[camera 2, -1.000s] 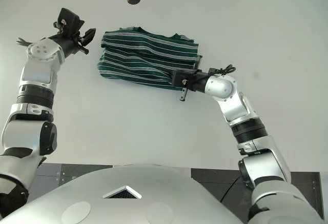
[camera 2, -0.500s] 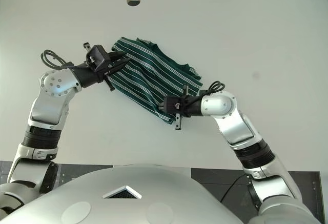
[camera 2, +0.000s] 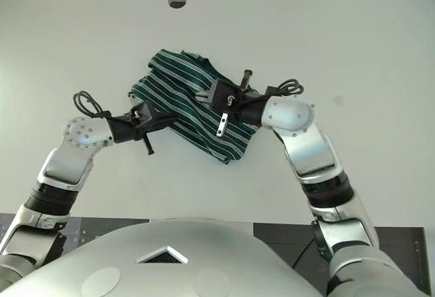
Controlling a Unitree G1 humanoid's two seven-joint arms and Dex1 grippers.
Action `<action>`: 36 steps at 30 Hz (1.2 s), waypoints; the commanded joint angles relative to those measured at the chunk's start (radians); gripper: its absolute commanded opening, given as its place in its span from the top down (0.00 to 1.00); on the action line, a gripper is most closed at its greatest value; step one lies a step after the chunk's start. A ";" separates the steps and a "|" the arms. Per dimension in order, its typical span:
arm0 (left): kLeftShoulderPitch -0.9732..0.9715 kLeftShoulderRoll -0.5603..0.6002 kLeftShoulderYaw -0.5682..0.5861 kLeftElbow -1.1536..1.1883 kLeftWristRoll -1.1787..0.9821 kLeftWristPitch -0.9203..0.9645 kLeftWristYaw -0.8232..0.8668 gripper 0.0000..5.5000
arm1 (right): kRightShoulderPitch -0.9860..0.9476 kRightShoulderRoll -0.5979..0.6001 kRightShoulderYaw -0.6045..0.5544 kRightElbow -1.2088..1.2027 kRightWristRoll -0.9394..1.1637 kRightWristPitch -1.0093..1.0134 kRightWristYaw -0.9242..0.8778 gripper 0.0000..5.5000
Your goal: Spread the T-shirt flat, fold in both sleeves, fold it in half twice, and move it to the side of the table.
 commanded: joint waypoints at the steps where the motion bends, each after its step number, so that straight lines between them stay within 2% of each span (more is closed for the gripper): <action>1: -0.025 -0.015 -0.050 0.030 0.057 0.031 0.019 0.97 | -0.063 0.053 0.073 0.151 -0.068 -0.048 -0.036 0.98; 6: -0.028 -0.024 -0.057 0.025 0.065 0.047 0.028 0.97 | -0.119 0.057 0.165 0.363 -0.208 -0.126 -0.067 0.98; 10: -0.025 -0.024 -0.066 0.029 0.077 0.058 0.032 0.97 | -0.145 0.055 0.179 0.467 -0.287 -0.187 -0.121 0.98; 16: -0.015 -0.011 -0.086 0.031 0.096 0.072 0.022 0.97 | -0.199 0.044 0.117 0.564 -0.300 -0.219 -0.180 0.98; 24: -0.016 -0.001 -0.094 0.043 0.105 0.074 0.021 0.97 | -0.263 -0.033 0.007 0.700 -0.291 -0.271 -0.205 0.98; 32: -0.013 0.010 -0.074 0.005 0.085 0.076 0.013 0.97 | -0.194 -0.052 0.081 0.702 -0.324 -0.334 -0.120 0.98; 36: -0.022 0.019 -0.051 -0.007 0.073 0.082 0.016 0.97 | -0.199 -0.059 0.065 0.686 -0.325 -0.348 -0.126 0.98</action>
